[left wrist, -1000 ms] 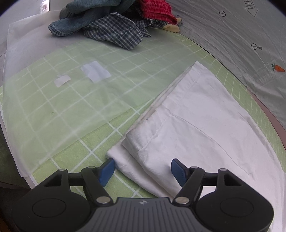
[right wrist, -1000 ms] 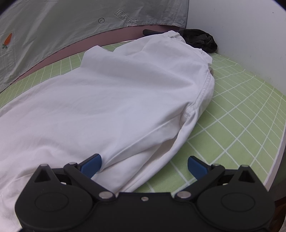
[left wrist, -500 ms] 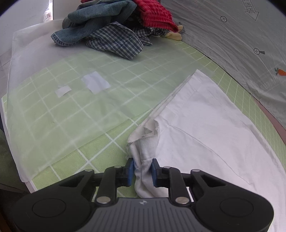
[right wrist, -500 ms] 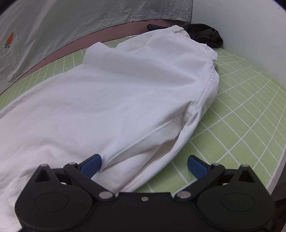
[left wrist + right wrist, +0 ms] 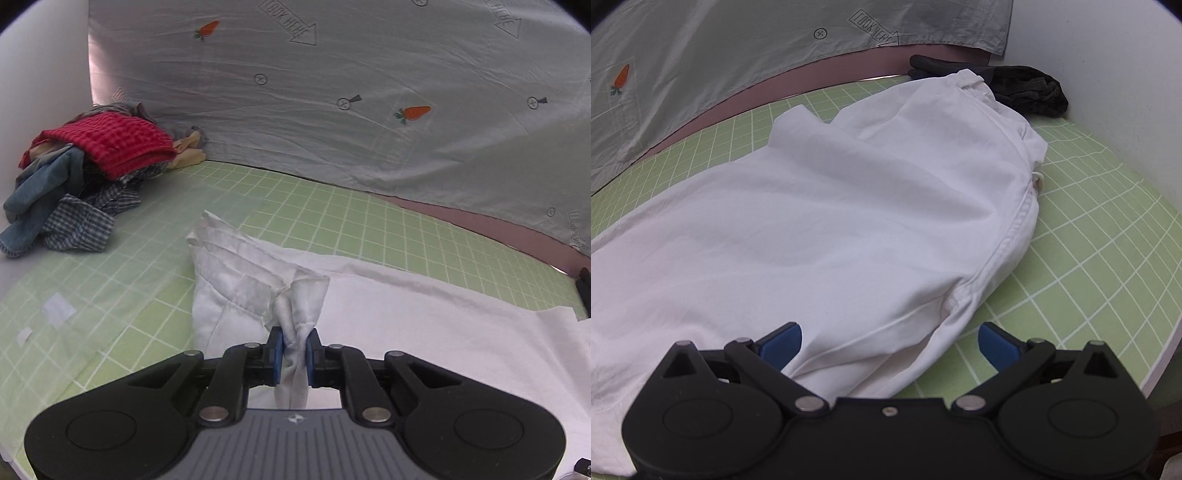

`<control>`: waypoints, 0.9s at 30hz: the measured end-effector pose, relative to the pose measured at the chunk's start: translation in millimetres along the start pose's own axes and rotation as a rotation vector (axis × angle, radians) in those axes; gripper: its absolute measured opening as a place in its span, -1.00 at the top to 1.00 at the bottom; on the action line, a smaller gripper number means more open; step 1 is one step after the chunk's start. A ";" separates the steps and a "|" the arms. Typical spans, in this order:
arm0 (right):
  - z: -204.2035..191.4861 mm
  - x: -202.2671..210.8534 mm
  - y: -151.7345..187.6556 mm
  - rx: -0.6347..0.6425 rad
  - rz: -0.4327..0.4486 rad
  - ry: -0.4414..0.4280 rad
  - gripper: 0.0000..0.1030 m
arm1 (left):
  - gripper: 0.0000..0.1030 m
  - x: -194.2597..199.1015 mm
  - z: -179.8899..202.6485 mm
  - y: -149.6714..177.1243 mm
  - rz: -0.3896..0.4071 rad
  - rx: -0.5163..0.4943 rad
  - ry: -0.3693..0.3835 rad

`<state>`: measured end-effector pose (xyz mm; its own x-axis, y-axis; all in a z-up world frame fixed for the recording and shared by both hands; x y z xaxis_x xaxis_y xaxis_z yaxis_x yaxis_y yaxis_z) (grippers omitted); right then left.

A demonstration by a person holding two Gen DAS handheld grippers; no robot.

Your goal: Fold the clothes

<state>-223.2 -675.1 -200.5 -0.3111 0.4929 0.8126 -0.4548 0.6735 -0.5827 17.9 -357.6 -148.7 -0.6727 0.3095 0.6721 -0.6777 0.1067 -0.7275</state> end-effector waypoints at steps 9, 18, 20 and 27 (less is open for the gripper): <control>51.3 -10.1 -8.1 -0.050 -0.011 0.007 -1.00 | 0.77 1.2 137.6 96.2 -0.178 -0.215 0.207; 63.9 -22.4 -8.8 -0.010 -0.035 -0.049 -1.00 | 0.60 -14.8 139.2 139.8 -0.298 -0.216 0.178; 64.7 -23.5 -8.7 -0.005 -0.038 -0.066 -1.00 | 0.46 -13.9 139.7 138.8 -0.320 -0.207 0.188; 71.6 -14.7 -23.3 0.013 0.022 -0.087 -1.00 | -0.57 5.7 143.6 116.6 -0.341 -0.164 0.228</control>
Point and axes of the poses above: each gripper's, at about its wrist camera, not at the fingertips, and x roughly against the way its jaws point, z to its right, y to its underside, the point moved 9 cm from there along -x, roughly the way its jaws point, and after that the axes turned 2 degrees about y, right-handed, at the moved point
